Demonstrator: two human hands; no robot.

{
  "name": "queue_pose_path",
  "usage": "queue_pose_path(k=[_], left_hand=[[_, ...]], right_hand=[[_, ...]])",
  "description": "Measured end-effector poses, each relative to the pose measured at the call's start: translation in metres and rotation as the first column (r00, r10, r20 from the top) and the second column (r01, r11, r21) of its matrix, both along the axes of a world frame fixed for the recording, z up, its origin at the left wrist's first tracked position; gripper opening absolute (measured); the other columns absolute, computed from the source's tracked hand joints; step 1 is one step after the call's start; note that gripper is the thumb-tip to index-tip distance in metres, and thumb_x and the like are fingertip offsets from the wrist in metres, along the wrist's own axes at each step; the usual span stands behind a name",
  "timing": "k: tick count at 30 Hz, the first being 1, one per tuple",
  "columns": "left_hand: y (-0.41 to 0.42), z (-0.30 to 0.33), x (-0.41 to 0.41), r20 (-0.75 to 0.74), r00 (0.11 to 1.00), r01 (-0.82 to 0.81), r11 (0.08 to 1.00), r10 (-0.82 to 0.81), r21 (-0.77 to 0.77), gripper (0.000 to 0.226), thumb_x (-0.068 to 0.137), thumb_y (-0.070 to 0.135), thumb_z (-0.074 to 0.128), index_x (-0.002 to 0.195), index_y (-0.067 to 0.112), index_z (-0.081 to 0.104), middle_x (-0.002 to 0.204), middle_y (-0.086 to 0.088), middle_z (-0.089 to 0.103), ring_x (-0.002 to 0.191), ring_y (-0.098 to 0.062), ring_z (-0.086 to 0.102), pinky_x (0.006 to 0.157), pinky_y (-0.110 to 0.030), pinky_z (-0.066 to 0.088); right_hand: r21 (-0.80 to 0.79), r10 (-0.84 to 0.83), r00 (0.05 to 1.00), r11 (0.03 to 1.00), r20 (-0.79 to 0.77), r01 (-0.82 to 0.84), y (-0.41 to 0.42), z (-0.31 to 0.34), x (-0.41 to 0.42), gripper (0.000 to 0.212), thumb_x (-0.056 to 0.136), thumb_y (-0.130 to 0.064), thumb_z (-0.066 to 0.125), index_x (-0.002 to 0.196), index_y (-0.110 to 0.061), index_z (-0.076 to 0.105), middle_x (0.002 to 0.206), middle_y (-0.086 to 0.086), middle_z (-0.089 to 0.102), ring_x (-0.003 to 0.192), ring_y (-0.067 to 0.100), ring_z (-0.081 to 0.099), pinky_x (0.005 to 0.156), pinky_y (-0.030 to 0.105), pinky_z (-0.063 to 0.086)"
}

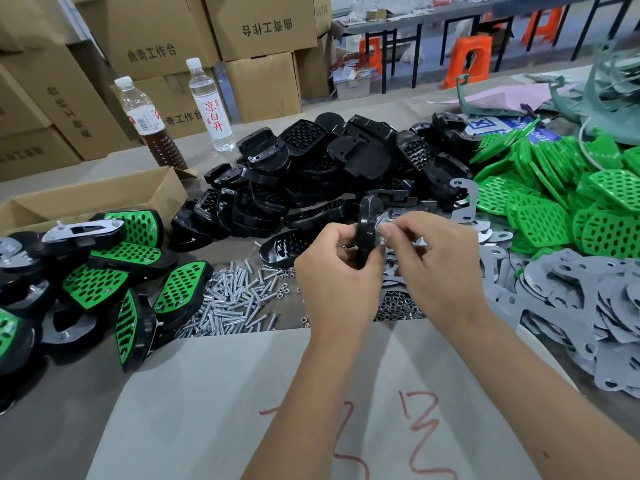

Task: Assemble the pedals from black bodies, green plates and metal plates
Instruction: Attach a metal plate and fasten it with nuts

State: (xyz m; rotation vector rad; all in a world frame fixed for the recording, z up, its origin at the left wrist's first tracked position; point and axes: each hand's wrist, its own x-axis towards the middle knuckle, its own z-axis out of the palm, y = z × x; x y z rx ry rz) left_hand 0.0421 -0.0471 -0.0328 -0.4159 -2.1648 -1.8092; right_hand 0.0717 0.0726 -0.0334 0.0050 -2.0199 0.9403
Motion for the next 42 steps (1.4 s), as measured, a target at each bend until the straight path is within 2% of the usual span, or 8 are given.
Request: queue_pose_path(k=[5,11,18,25,32,34,39,42], left_hand=[[-0.0009,-0.0004,-0.0008,0.014,1.000,-0.025,1.000,0.025,-0.002,0.016,0.083,0.018,0.085,0.090,0.023,0.071,0.076,0.015,0.074,0.068,-0.008,0.073,0.066,-0.043,0.061],[0.0000,0.0003,-0.0002,0.001,1.000,-0.025,1.000,0.025,-0.004,0.017,0.083,0.021,0.085,0.089,0.024,0.070,0.079,0.017,0.074,0.069,-0.006,0.073,0.065,-0.038,0.061],[-0.0008,-0.0007,0.0006,-0.016,0.999,-0.030,0.999,0.029,-0.027,0.016,0.083,0.021,0.084,0.089,0.024,0.069,0.076,0.015,0.073,0.065,-0.009,0.072,0.062,-0.042,0.060],[0.0003,-0.0011,0.0020,-0.032,0.999,-0.035,0.998,0.033,-0.054,0.016,0.085,0.023,0.084,0.091,0.025,0.069,0.069,0.011,0.072,0.063,-0.007,0.071,0.062,-0.041,0.060],[0.0000,0.0004,-0.0010,-0.004,1.000,-0.027,1.000,0.027,0.000,0.016,0.085,0.018,0.085,0.091,0.021,0.072,0.078,0.016,0.074,0.068,-0.006,0.072,0.061,-0.026,0.058],[-0.0001,0.0000,-0.0019,-0.001,1.000,-0.024,1.000,0.024,0.003,0.015,0.085,0.018,0.085,0.092,0.020,0.072,0.078,0.015,0.074,0.068,-0.006,0.072,0.063,-0.027,0.059],[-0.0010,-0.0001,-0.0018,-0.007,1.000,-0.021,1.000,0.021,-0.017,0.016,0.084,0.018,0.085,0.092,0.020,0.071,0.076,0.012,0.074,0.068,-0.006,0.072,0.064,-0.034,0.060],[-0.0012,-0.0001,-0.0017,-0.006,1.000,-0.020,1.000,0.020,-0.011,0.015,0.085,0.020,0.085,0.092,0.020,0.072,0.076,0.011,0.074,0.067,-0.006,0.072,0.064,-0.035,0.060]], right_hand=[[0.102,0.056,0.997,0.993,0.045,-0.060,-0.0006,0.0004,-0.0014,0.016,0.097,-0.009,0.063,0.081,-0.007,0.063,0.073,-0.002,0.058,0.072,0.016,0.054,0.064,0.022,0.039],[-0.072,0.101,0.995,0.992,0.015,-0.100,0.0029,-0.0009,-0.0011,0.012,0.092,-0.006,0.073,0.095,-0.017,0.071,0.085,-0.011,0.064,0.081,0.016,0.062,0.058,0.021,0.044],[-0.027,0.071,0.997,0.997,-0.001,-0.071,0.0007,0.0000,-0.0020,0.012,0.093,-0.005,0.074,0.085,-0.013,0.070,0.083,-0.013,0.063,0.081,0.008,0.059,0.067,0.013,0.040],[0.005,0.088,0.994,0.996,0.058,-0.088,0.0015,-0.0011,-0.0028,0.027,0.102,-0.012,0.063,0.076,-0.007,0.061,0.070,0.000,0.058,0.070,0.018,0.055,0.064,0.029,0.042],[-0.041,0.094,0.995,0.995,0.041,-0.093,0.0028,-0.0004,-0.0030,0.008,0.093,-0.008,0.072,0.095,-0.014,0.068,0.082,-0.011,0.061,0.081,0.010,0.058,0.066,0.010,0.037],[-0.003,0.092,0.996,0.996,0.021,-0.092,0.0017,0.0002,-0.0042,0.007,0.095,-0.007,0.070,0.091,-0.013,0.069,0.082,-0.011,0.061,0.081,0.009,0.056,0.067,0.012,0.038],[0.031,0.059,0.996,0.998,0.062,-0.061,0.0000,-0.0029,-0.0073,0.041,0.106,-0.023,0.056,0.068,-0.008,0.050,0.063,0.000,0.048,0.065,0.019,0.047,0.061,0.030,0.035],[-0.021,0.108,0.992,0.994,0.068,-0.107,-0.0001,-0.0021,-0.0039,0.017,0.101,-0.017,0.060,0.085,-0.013,0.060,0.075,-0.008,0.059,0.075,0.016,0.057,0.064,0.023,0.040]])
